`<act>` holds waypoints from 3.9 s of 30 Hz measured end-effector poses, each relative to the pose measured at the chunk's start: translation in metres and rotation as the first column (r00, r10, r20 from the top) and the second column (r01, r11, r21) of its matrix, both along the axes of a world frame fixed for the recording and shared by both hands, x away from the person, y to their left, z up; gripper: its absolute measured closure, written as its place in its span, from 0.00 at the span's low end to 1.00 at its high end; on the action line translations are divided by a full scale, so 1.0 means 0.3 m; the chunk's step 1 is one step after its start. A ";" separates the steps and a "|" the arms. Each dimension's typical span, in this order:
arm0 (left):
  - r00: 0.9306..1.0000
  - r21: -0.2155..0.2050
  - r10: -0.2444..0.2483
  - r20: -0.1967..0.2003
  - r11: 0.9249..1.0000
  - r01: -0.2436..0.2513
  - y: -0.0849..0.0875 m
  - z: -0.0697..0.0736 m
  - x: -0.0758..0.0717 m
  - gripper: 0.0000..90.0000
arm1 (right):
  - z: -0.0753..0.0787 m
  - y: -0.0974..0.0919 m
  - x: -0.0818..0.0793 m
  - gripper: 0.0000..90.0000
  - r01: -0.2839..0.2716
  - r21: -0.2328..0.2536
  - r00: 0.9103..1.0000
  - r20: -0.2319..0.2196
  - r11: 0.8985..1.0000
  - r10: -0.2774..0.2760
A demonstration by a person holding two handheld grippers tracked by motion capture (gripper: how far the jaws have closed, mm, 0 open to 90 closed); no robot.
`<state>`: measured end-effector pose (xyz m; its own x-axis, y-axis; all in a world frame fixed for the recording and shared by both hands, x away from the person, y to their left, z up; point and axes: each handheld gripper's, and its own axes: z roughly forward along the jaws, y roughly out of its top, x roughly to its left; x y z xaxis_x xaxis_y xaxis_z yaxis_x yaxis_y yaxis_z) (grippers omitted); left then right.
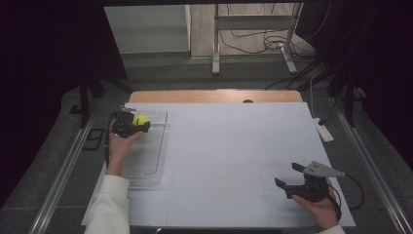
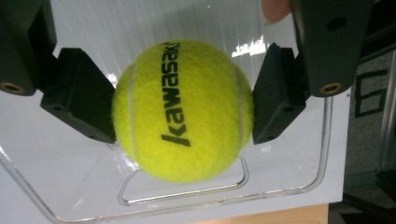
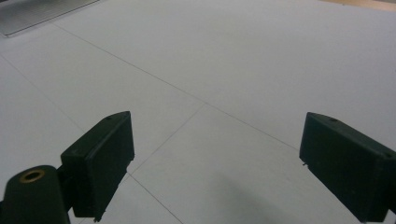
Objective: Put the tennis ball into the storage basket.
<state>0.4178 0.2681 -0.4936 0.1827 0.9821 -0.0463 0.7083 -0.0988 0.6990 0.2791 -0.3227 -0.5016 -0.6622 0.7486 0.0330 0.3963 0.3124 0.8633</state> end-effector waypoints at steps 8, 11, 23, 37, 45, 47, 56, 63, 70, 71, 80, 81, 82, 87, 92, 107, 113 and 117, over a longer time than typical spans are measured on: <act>1.000 0.068 0.005 -0.020 0.998 -0.004 -0.013 -0.016 0.007 0.30 | -0.001 0.000 0.000 0.12 0.000 0.000 1.000 -0.002 1.000 0.000; 1.000 0.081 0.006 -0.021 0.997 -0.004 -0.017 -0.018 0.009 0.30 | -0.001 -0.001 0.001 0.12 0.000 0.001 1.000 -0.002 1.000 0.000; 0.999 0.145 0.005 -0.040 0.989 0.000 -0.029 -0.035 0.015 0.29 | -0.001 -0.002 0.002 0.12 0.002 -0.001 1.000 -0.002 1.000 -0.002; 0.998 0.181 -0.001 -0.061 0.983 0.012 -0.039 -0.048 0.021 0.26 | -0.001 -0.002 0.002 0.12 0.000 -0.002 1.000 -0.003 1.000 0.000; 0.999 0.172 -0.016 -0.037 0.985 0.022 -0.040 -0.042 0.016 0.18 | -0.001 -0.001 0.001 0.12 -0.002 -0.001 1.000 -0.002 1.000 0.002; 1.000 0.167 -0.016 -0.018 0.986 0.019 -0.041 -0.034 0.013 0.16 | -0.001 -0.002 0.000 0.12 -0.002 0.000 1.000 -0.001 1.000 0.002; 0.999 0.133 -0.023 0.023 0.991 0.019 -0.037 -0.011 0.000 0.13 | 0.000 -0.002 0.000 0.12 -0.002 0.000 1.000 0.001 1.000 0.002; 0.999 0.089 -0.028 0.039 0.996 0.024 -0.029 0.007 -0.013 0.13 | 0.001 -0.003 0.001 0.12 -0.001 0.000 1.000 0.003 1.000 0.001; 0.997 0.004 -0.053 0.061 0.999 0.053 -0.024 0.027 -0.035 0.13 | 0.002 -0.002 0.001 0.12 0.001 -0.004 1.000 0.005 1.000 -0.001; 0.996 -0.014 -0.061 0.066 0.998 0.062 -0.025 0.031 -0.040 0.13 | 0.002 -0.002 0.001 0.12 0.003 -0.006 1.000 0.004 1.000 -0.003; 0.989 -0.074 -0.112 0.102 0.990 0.120 -0.037 0.068 -0.095 0.12 | 0.003 -0.005 0.003 0.12 -0.002 0.009 1.000 0.004 1.000 0.002; 0.989 -0.074 -0.112 0.102 0.990 0.120 -0.037 0.068 -0.095 0.12 | 0.003 -0.005 0.003 0.12 -0.002 0.009 1.000 0.004 1.000 0.002; 0.987 -0.082 -0.118 0.108 0.988 0.128 -0.039 0.074 -0.107 0.12 | 0.004 -0.007 0.003 0.12 -0.003 0.011 1.000 0.002 1.000 0.003; 0.982 -0.106 -0.147 0.120 0.981 0.160 -0.041 0.090 -0.154 0.12 | 0.004 -0.010 0.004 0.12 -0.004 0.019 1.000 0.001 1.000 0.004; 0.975 -0.136 -0.176 0.135 0.972 0.194 -0.054 0.104 -0.201 0.11 | 0.006 -0.016 0.006 0.12 -0.003 0.028 1.000 0.002 1.000 0.003; 0.957 -0.144 -0.244 0.160 0.953 0.267 -0.115 0.108 -0.328 0.11 | 0.002 -0.013 0.012 0.12 -0.008 0.035 1.000 -0.003 0.999 0.008; 0.950 -0.164 -0.266 0.163 0.942 0.292 -0.114 0.097 -0.378 0.11 | 0.001 -0.023 0.006 0.12 -0.005 0.038 1.000 -0.003 0.999 0.005; 0.945 -0.175 -0.282 0.169 0.934 0.310 -0.117 0.081 -0.413 0.11 | 0.003 -0.026 0.003 0.12 0.000 0.038 1.000 -0.003 0.999 0.000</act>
